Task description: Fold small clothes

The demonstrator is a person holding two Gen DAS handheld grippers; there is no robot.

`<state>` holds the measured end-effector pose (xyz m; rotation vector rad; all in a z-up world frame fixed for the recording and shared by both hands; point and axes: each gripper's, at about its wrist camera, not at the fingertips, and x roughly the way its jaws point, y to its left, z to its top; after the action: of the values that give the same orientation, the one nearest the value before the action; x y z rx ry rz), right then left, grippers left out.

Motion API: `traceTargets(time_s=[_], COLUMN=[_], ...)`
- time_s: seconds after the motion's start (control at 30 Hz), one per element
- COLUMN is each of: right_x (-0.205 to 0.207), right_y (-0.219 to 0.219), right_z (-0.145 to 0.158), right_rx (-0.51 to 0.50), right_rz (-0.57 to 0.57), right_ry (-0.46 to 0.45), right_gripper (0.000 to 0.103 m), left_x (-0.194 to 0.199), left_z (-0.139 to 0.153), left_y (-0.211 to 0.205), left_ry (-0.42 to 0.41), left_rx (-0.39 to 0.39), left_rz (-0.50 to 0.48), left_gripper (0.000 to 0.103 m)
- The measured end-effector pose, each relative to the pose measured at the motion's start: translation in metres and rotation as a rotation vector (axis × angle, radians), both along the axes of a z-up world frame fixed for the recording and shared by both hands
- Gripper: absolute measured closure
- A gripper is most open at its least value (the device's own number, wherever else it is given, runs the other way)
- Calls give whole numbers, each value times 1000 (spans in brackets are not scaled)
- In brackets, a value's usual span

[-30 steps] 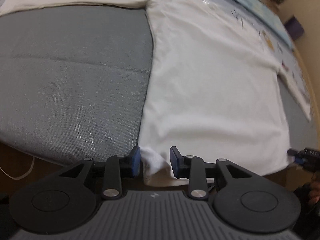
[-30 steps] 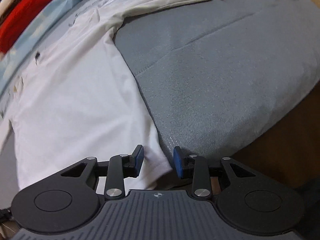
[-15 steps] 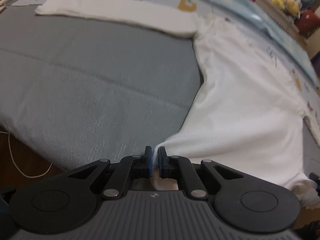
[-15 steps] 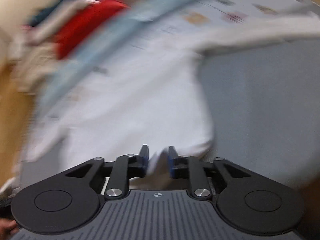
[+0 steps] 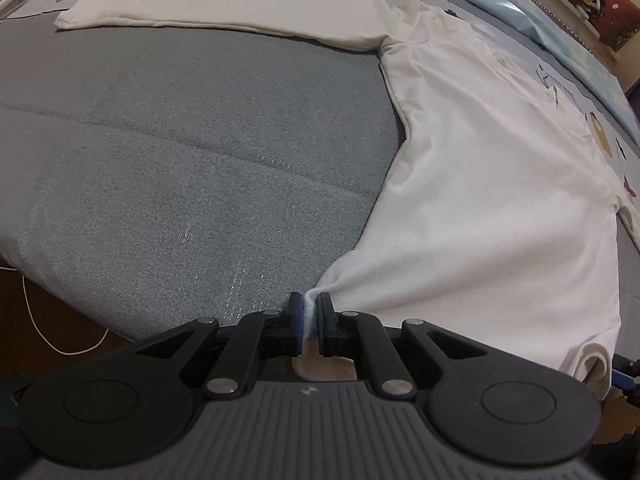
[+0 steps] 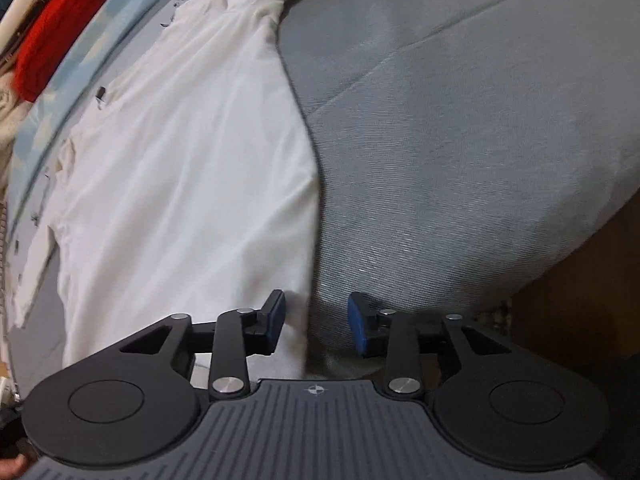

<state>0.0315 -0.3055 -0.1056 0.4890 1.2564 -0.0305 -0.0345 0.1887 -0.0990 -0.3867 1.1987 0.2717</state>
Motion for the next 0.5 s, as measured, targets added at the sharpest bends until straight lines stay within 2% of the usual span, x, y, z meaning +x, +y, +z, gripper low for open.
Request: traceTargets(time_s=[0.1, 0.23, 0.27, 0.3, 0.37, 0.5], right_x=[-1, -3, -3, -3, -5, -12], right_y=[4, 17, 19, 19, 10, -17], right_z=[-4, -5, -5, -3, 2, 43], right_rx=[55, 26, 17, 17, 32, 22], right_rz=[4, 62, 75, 81, 45, -12], right_ry=[5, 3, 1, -2, -5, -110], right_gripper=[63, 63, 74, 99, 99, 99], left_x=[0, -2, -1, -2, -5, -14], left_z=[0, 2, 2, 3, 7, 22], left_y=[0, -1, -2, -3, -6, -16], left_ry=[-3, -3, -3, -7, -21, -69], left_rx=[-4, -5, -4, -2, -5, -41], left_rz=[-2, -2, -3, -5, -15, -68], left_gripper=[96, 96, 96, 96, 96, 97])
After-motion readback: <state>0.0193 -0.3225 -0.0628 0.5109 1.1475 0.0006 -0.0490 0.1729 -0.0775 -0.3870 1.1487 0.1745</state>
